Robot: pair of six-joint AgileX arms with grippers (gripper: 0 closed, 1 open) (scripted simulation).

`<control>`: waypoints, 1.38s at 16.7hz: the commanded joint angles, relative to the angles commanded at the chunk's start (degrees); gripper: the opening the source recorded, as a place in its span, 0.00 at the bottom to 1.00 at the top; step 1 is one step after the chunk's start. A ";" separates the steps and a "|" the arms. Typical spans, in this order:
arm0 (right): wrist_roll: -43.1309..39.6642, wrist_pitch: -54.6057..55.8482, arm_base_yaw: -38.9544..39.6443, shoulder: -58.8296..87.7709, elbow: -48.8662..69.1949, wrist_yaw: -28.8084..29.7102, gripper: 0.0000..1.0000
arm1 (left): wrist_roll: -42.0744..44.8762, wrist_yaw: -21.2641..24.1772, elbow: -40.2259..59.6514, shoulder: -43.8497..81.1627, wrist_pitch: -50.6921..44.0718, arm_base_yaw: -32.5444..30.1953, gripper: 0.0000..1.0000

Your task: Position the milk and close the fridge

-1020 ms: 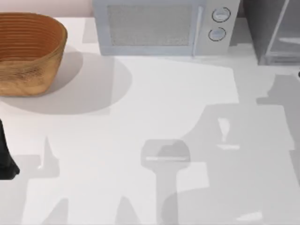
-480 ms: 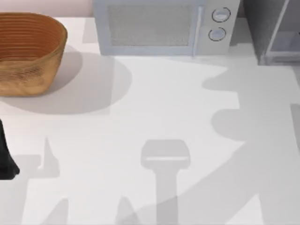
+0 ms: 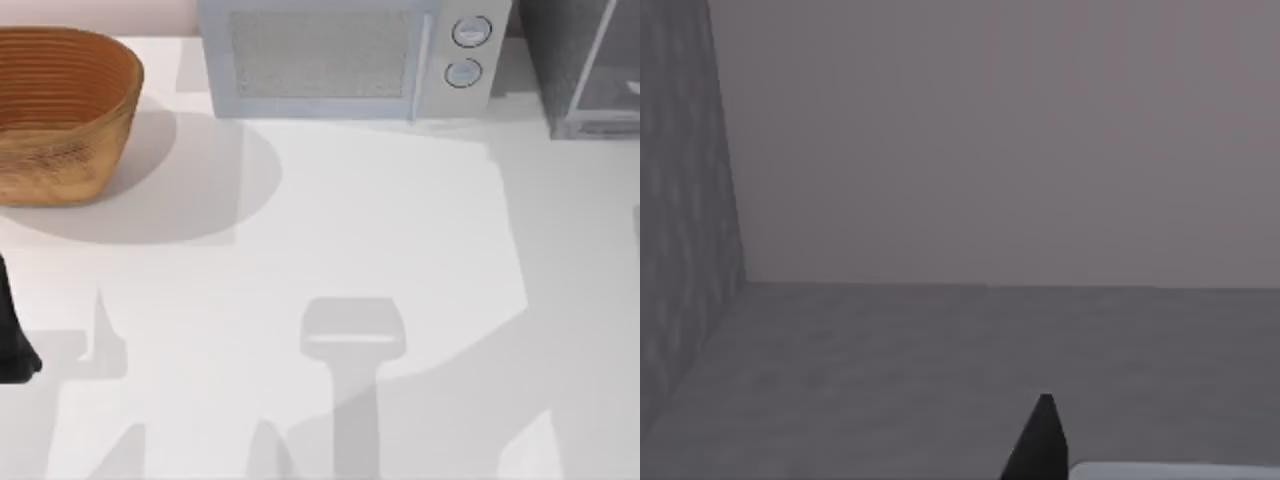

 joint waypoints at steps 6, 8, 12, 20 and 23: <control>0.00 0.00 0.00 0.00 0.00 0.00 0.00 | 0.00 0.00 0.00 0.00 0.00 0.00 1.00; 0.00 0.00 0.00 0.00 0.00 0.00 0.08 | 0.00 0.00 0.00 0.00 0.00 0.00 1.00; 0.00 0.00 0.00 0.00 0.00 0.00 0.38 | 0.00 0.00 0.00 0.00 0.00 0.00 1.00; 0.00 0.00 0.00 0.00 0.00 0.00 0.98 | 0.00 0.00 0.00 0.00 0.00 0.00 1.00; 0.00 0.00 0.00 0.00 0.00 0.00 1.00 | 0.00 0.00 0.00 0.00 0.00 0.00 1.00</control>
